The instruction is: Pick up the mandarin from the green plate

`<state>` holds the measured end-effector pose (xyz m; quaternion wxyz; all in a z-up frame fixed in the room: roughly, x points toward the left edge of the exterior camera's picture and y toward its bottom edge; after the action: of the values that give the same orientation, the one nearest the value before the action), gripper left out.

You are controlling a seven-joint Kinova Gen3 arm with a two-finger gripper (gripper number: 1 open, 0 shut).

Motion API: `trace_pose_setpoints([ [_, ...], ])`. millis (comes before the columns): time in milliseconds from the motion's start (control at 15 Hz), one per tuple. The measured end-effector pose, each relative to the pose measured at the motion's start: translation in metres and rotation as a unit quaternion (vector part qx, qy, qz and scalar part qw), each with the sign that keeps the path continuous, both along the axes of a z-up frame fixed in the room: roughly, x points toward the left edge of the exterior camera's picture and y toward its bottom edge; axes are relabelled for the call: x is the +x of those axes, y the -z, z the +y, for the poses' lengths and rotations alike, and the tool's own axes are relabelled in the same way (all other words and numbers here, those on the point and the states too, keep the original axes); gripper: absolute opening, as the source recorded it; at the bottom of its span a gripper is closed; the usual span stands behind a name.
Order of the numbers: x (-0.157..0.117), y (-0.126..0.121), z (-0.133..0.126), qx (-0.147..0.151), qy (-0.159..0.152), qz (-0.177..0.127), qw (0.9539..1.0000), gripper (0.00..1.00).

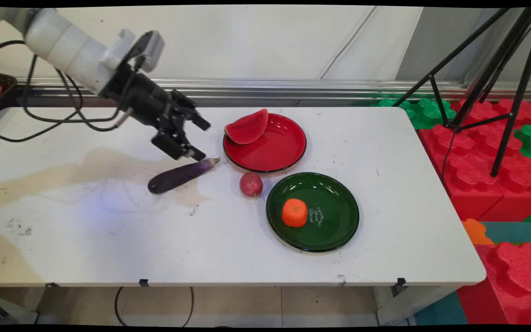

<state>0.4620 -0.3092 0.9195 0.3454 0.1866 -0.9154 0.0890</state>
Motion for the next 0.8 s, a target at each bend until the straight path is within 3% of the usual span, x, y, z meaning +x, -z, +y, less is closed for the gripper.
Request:
trace_pose_setpoints([
  [267, -0.040, 0.010, -0.009, 0.003, 0.017, 0.007, 0.9998, 1.00],
  [800, -0.112, 0.045, -0.031, 0.006, 0.036, -0.012, 0.9993, 1.00],
])
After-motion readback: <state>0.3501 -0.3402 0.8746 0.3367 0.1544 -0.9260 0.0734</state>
